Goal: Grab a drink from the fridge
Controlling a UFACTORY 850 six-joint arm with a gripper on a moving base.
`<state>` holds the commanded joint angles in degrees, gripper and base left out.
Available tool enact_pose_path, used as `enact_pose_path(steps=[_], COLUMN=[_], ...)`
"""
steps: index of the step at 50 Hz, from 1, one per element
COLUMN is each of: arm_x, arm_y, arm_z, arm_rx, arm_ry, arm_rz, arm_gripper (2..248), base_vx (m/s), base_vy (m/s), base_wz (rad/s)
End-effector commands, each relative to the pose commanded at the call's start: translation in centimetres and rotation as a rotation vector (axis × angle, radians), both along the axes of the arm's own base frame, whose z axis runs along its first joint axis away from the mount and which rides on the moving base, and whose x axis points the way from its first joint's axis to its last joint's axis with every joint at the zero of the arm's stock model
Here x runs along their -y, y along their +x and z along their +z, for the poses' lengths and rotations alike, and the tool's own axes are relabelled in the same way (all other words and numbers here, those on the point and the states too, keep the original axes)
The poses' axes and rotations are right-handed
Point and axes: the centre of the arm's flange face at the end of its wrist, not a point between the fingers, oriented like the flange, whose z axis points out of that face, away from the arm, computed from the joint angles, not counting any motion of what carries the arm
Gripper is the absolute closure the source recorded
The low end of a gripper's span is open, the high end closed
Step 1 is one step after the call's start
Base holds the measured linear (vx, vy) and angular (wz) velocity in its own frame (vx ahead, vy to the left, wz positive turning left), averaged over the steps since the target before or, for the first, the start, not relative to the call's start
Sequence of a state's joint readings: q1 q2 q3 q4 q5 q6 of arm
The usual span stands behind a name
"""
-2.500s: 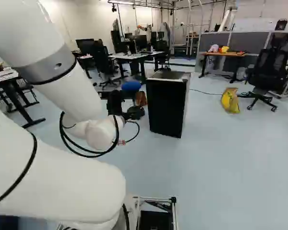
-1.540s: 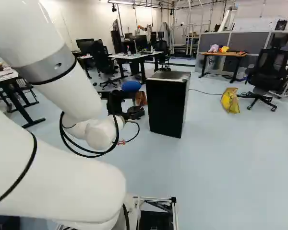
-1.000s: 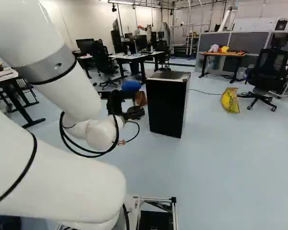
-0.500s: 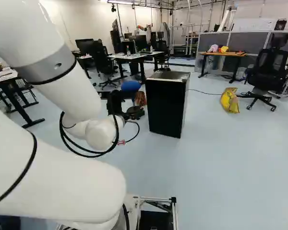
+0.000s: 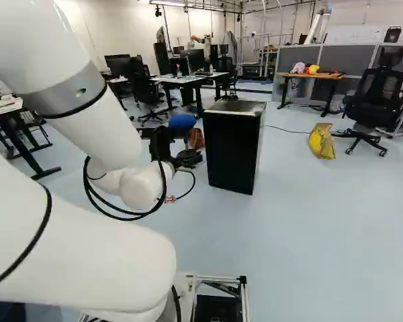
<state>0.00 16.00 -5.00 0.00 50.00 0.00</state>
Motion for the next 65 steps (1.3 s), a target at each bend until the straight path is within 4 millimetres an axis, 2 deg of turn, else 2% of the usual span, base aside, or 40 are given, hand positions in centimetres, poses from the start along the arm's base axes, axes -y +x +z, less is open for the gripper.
enact_pose_path(steps=[65], arm_x=[0.0], arm_y=[0.0], arm_z=[0.0], arm_rx=[0.0], arm_ry=[0.0], arm_rz=[0.0], arm_gripper=[3], base_vx=[0.084], base_vy=[0.001], base_wz=[-0.01])
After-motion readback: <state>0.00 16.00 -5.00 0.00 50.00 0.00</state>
